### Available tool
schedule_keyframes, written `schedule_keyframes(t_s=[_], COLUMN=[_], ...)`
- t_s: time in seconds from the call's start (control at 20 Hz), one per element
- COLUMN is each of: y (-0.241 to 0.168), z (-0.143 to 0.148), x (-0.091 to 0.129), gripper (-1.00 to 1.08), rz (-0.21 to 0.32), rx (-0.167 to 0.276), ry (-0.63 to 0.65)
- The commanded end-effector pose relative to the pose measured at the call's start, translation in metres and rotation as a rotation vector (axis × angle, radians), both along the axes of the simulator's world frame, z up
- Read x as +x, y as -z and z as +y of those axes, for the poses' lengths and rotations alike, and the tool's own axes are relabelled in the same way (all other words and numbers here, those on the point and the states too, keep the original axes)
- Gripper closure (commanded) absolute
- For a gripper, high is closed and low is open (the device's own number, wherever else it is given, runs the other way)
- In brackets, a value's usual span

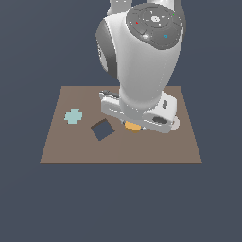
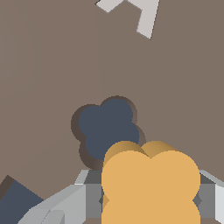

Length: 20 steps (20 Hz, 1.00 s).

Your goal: Insert a designated object into the corresponding slot on a board.

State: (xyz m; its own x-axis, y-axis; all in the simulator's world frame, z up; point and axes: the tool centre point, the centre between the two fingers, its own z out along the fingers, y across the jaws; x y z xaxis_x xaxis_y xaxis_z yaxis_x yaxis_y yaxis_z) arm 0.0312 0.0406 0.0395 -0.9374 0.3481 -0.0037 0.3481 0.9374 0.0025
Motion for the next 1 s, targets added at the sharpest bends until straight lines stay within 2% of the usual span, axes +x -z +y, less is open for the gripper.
schedule_keyframes(t_s=[0.0, 0.45, 0.95], y=[0.000, -0.001, -0.001], z=[-0.001, -0.007, -0.011], x=[-0.009, -0.030, -0.036], gripper=[1.08, 1.08, 1.08], rz=[-0.001, 0.000, 0.000], rx=[0.000, -0.001, -0.001], ry=[-0.079, -0.259, -0.317])
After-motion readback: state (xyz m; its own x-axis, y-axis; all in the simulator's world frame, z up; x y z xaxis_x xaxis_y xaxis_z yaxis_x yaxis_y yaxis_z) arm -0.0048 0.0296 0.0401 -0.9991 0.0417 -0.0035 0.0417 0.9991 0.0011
